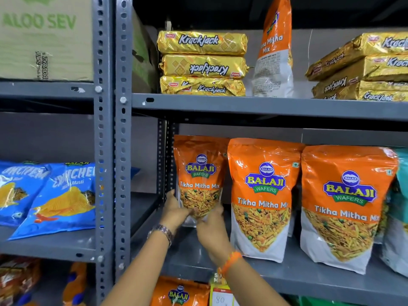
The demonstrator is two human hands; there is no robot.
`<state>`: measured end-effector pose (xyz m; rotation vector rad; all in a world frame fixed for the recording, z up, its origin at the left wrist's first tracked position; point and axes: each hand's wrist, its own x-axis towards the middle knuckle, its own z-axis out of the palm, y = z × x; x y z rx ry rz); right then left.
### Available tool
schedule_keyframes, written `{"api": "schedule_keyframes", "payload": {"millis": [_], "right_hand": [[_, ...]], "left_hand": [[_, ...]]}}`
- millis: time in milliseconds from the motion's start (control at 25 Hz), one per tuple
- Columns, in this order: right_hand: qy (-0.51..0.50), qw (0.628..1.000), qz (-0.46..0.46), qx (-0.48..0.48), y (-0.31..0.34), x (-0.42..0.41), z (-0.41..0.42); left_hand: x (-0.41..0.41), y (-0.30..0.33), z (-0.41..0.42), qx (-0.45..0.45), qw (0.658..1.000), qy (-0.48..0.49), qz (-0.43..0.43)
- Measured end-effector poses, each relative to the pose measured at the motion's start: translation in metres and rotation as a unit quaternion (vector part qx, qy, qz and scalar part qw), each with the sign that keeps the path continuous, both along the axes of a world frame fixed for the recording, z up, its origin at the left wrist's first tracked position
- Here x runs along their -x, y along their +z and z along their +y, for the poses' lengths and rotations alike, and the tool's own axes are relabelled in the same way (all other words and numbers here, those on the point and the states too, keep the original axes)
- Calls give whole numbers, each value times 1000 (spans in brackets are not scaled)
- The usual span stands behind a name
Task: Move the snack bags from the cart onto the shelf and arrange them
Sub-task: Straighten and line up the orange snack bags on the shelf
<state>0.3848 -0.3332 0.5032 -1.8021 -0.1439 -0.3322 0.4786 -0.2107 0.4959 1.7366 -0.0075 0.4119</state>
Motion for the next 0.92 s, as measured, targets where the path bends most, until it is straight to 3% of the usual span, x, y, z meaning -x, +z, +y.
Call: {"api": "schedule_keyframes", "payload": {"millis": [80,160,240,320,400,520,920], "right_hand": [[-14,995,-83,-54,-16,37,-23],[-128,975,-157,-96,-28,64,-56],[-231,953,-156,-115,-33,68,-85],[-261,958,-89,-83,-31,61,-103],[-234,970,-35,-62,-31,54,-117],[-164,980,3,-112,-29,49,-126],[3,995,49,-84,-36,21,-79]], "left_hand": [[27,-2,-12,35,997,50,-54],[53,-3,-29,85,993,-24,-76],[68,-6,-50,36,983,-176,-34],[73,-7,-72,-78,964,-253,-2],[75,-8,-90,-130,963,-234,-4],[76,-13,-103,-146,968,-204,-16],[89,-13,-24,-96,994,-48,-23]]}}
